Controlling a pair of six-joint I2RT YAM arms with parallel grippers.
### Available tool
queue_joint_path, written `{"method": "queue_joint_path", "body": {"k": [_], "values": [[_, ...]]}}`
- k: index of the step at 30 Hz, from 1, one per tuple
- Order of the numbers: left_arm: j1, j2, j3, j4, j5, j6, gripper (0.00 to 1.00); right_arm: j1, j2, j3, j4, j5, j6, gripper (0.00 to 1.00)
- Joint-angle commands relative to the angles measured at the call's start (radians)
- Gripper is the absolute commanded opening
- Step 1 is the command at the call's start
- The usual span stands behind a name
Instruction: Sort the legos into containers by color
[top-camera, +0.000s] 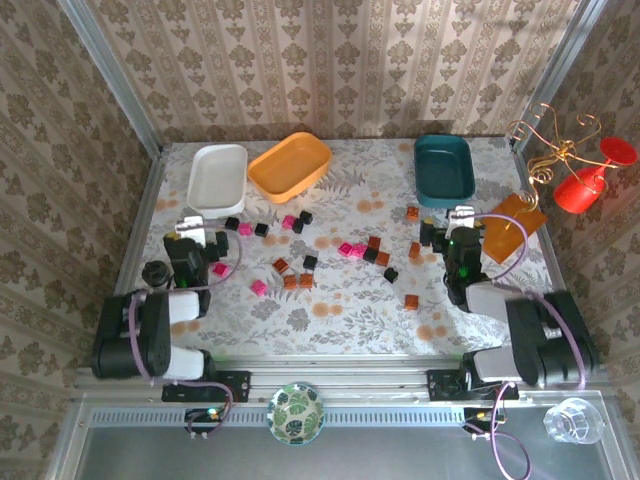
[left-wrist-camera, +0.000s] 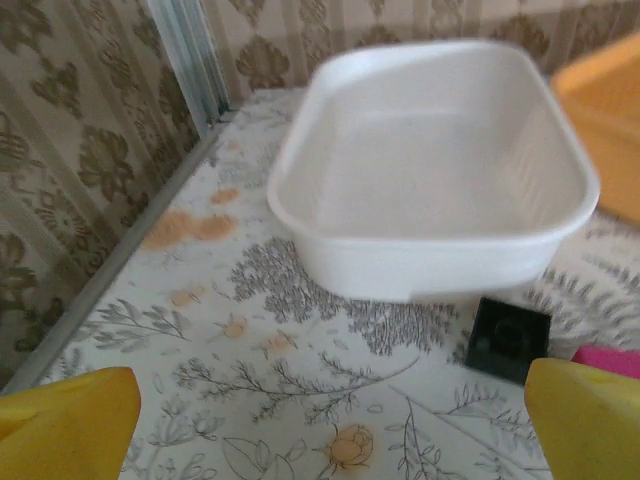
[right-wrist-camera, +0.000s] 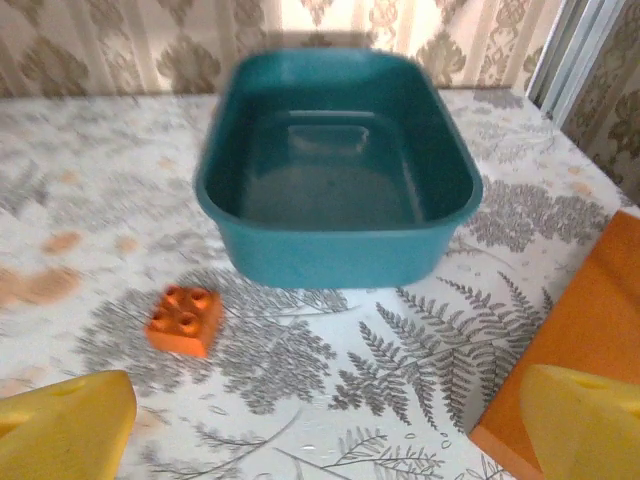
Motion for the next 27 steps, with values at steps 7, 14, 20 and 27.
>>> {"method": "queue_joint_path", "body": {"k": [7, 14, 20, 27], "values": [[0.013, -0.179, 0.236, -0.467, 0.252, -0.347, 1.00, 0.050, -0.295, 0.182, -0.494, -0.094, 0.284, 1.00], [-0.050, 0.192, 0.613, -0.775, 0.371, -0.380, 0.99, 0.176, -0.217, 0.249, -0.553, -0.069, 0.320, 1.00], [-0.047, 0.465, 0.889, -0.836, 0.480, -0.405, 1.00, 0.207, -0.185, 0.248, -0.559, -0.058, 0.333, 1.00], [-0.048, 0.740, 1.251, -1.030, 0.506, -0.341, 1.00, 0.221, -0.201, 0.210, -0.574, -0.040, 0.341, 1.00]]}}
